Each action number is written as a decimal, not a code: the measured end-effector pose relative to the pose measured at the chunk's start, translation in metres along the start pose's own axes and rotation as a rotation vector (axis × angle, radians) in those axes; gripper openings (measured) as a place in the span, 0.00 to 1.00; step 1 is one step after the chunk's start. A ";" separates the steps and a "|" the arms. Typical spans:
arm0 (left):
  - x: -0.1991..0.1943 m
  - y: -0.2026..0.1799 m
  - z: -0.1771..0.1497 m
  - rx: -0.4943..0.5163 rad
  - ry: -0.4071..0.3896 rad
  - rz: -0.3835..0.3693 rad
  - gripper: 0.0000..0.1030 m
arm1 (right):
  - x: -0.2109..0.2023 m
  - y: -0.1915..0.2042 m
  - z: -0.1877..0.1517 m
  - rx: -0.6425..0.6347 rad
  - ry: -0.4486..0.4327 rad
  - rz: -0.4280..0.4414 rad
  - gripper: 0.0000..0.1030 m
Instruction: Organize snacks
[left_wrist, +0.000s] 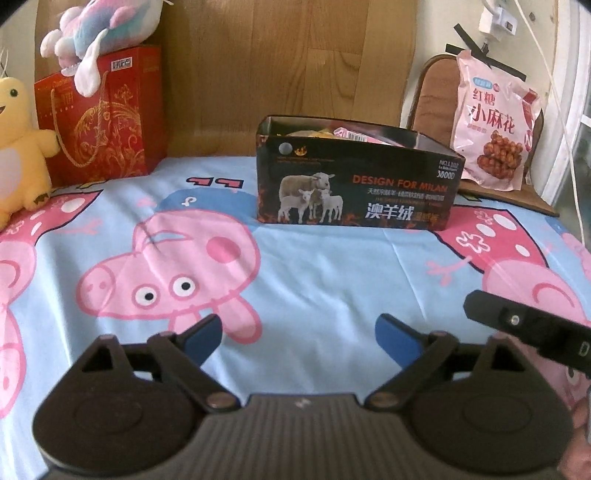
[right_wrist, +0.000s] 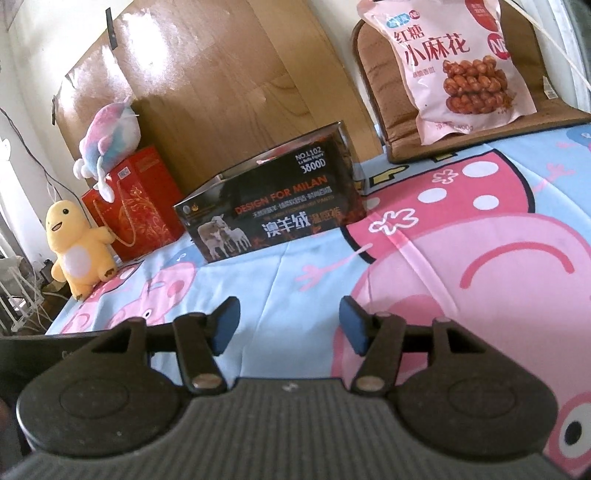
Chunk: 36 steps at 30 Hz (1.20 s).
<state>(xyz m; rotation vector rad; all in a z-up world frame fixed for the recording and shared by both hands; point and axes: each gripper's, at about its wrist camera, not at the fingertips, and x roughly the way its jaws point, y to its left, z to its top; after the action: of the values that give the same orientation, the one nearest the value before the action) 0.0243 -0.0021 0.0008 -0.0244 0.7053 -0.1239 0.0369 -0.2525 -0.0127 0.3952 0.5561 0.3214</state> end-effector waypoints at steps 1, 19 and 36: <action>0.000 0.000 0.000 0.002 0.000 0.004 0.91 | 0.000 -0.001 0.000 0.003 0.000 0.002 0.60; 0.014 0.000 -0.007 0.048 -0.018 0.054 0.99 | -0.002 -0.007 0.000 0.067 -0.019 0.011 0.61; 0.014 -0.001 -0.008 0.062 -0.034 0.058 1.00 | 0.000 -0.010 0.001 0.080 -0.028 0.011 0.68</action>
<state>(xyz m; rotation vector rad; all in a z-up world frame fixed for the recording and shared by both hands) 0.0294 -0.0045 -0.0144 0.0532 0.6675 -0.0892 0.0393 -0.2611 -0.0167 0.4791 0.5410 0.3044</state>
